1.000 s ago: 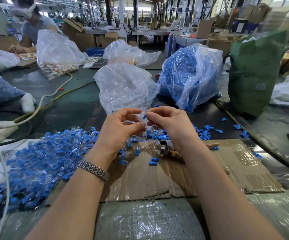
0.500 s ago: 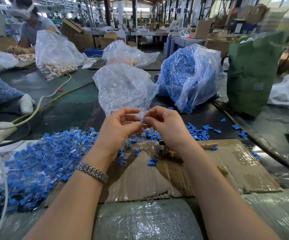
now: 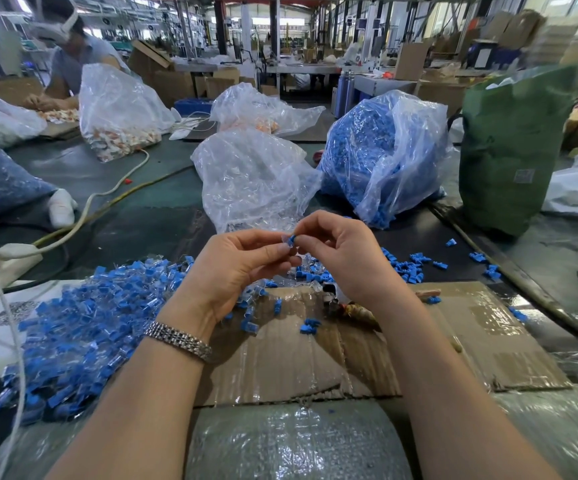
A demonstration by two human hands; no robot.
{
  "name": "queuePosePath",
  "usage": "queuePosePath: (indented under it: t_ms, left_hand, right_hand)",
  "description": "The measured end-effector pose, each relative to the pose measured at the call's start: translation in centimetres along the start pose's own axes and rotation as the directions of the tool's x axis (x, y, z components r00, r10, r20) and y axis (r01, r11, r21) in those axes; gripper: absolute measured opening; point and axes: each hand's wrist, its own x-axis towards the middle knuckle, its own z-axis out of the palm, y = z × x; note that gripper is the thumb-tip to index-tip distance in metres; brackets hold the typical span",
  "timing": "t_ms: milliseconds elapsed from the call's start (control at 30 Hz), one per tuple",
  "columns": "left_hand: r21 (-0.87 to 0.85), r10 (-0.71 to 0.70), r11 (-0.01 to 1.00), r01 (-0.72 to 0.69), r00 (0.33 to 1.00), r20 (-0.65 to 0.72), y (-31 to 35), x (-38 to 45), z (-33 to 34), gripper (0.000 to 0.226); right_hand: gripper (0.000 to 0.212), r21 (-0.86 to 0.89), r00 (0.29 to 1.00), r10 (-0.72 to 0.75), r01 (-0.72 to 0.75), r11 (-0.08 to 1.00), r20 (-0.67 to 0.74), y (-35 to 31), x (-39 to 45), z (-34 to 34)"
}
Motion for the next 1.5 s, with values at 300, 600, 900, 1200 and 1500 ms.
queuePosePath:
  t_ms: [300, 600, 900, 1200, 1500]
  left_hand:
    - [0.010, 0.006, 1.000, -0.006, 1.000, 0.002, 0.2, -0.2, 0.5, 0.027]
    - [-0.029, 0.000, 1.000, 0.000, 1.000, -0.024, -0.1, 0.2, 0.2, 0.031]
    - [-0.100, 0.005, 0.995, -0.008, 1.000, -0.030, -0.1, 0.1, 0.1, 0.032]
    - [-0.183, 0.001, 0.983, -0.015, 0.997, -0.077, 0.2, 0.0, 0.3, 0.039]
    - [-0.263, 0.034, 0.963, -0.056, 0.995, -0.089, 0.2, 0.1, 0.3, 0.034]
  right_hand:
    - [0.011, 0.002, 1.000, -0.018, 0.018, 1.000, -0.002, 0.2, 0.0, 0.0]
    - [0.052, -0.776, 0.850, 0.515, -0.250, 0.578, 0.110, -1.7, -2.2, -5.5]
    - [0.045, -0.889, 0.799, 0.583, -0.153, 0.431, 0.145, -1.0, -4.2, -5.7]
    - [0.021, -0.775, 0.874, 0.473, -0.218, 0.593, 0.116, -0.3, -4.3, -4.6]
    - [0.019, 0.151, 0.749, 0.522, -0.619, 0.771, 0.407, -3.8, -2.4, -4.6]
